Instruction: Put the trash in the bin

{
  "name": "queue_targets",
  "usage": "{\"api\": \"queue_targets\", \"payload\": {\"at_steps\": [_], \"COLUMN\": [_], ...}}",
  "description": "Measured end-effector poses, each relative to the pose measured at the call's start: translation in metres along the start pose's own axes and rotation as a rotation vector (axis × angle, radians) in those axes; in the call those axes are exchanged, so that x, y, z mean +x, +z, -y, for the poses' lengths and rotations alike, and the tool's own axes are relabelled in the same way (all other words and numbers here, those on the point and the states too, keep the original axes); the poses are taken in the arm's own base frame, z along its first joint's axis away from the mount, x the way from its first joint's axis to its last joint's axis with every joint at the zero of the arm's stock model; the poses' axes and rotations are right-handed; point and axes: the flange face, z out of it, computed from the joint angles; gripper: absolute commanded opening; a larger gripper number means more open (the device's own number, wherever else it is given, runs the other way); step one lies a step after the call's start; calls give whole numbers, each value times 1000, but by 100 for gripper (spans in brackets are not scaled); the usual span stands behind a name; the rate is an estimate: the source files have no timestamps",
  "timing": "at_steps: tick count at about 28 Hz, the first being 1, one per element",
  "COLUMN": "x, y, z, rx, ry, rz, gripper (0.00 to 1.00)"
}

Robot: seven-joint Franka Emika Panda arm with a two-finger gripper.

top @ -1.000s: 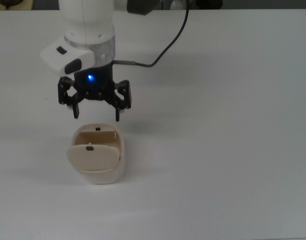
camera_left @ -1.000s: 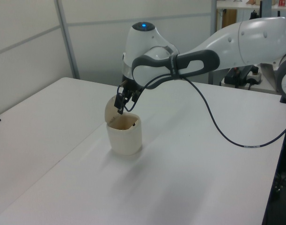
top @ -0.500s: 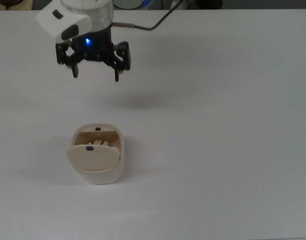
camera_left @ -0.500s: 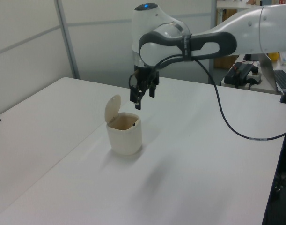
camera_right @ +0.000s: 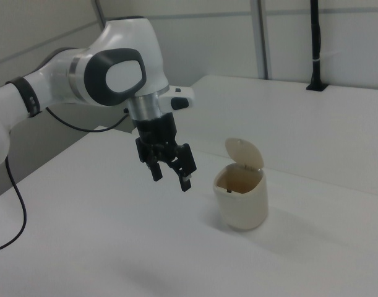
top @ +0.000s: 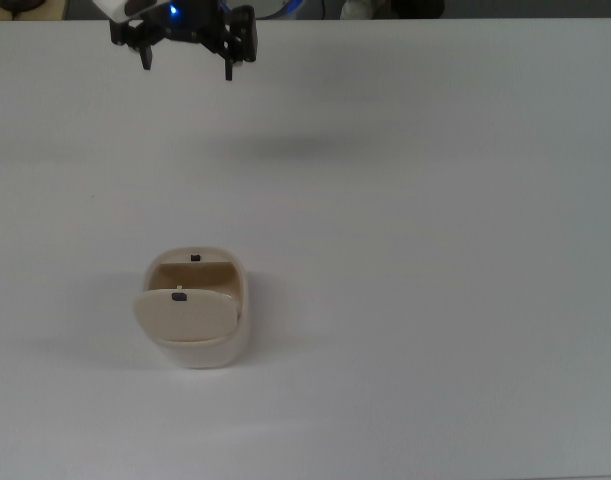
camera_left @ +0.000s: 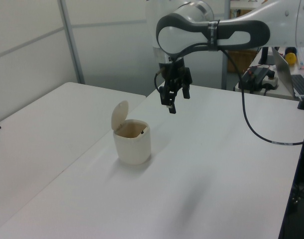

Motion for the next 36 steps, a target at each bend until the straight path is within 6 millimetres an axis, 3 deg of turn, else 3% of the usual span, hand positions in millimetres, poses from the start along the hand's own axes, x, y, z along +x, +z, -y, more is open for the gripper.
{"api": "queue_targets", "payload": {"at_steps": [9, 36], "x": [-12, -3], "y": [-15, -15], "z": [-21, -17], "rx": [3, 33], "ry": [37, 33], "rz": [-12, -66], "gripper": [100, 100]}}
